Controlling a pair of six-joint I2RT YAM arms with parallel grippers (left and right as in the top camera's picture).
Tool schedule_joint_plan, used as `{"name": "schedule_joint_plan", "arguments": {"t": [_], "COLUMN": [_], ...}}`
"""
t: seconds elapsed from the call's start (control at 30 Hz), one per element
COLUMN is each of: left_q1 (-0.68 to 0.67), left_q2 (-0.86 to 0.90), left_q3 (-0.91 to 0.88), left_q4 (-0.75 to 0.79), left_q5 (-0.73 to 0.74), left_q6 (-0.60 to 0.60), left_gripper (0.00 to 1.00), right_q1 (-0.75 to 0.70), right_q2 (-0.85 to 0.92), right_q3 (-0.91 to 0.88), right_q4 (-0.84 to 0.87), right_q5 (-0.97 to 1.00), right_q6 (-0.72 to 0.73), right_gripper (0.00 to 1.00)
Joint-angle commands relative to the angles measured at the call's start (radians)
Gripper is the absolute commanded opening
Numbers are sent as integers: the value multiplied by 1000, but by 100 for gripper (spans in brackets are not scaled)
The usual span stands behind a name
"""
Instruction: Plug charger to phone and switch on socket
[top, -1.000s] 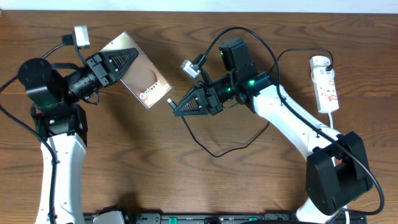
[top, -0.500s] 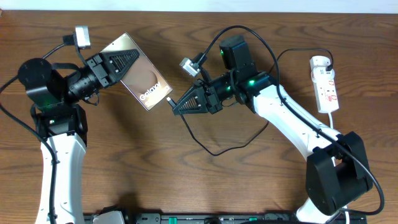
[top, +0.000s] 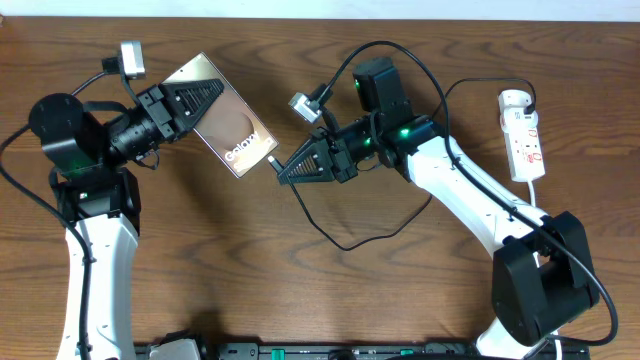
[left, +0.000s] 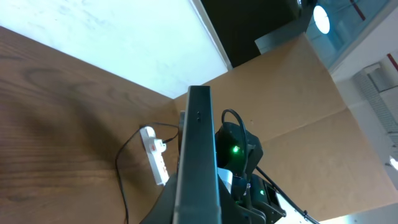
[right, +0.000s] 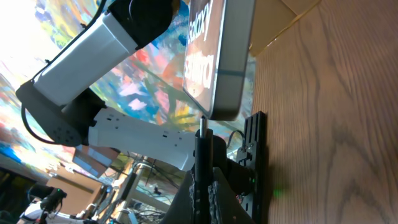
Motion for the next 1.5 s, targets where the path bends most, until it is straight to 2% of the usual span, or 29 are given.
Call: {"name": "schedule_joint_plan", "arguments": {"t": [0.0,0.77,1.47], "left_q1": [0,-48,-72], "left_q2": [-6,-4,-4], "left_q3": [-2,-4,-6], "left_q4": [13,31,31], "left_q5": [-5,-31,-39], "left_q6": [-21,37,27], "left_gripper": [7,7,7], "right_q1": [9,9,9], "right_q2": [-12,-12,-12], "right_q3": [5,5,5], "right_q4": [2,2,13], "right_q5": [-24,-24,-24], "right_q6": [9,16,16], "right_gripper": [1,1,1]}}
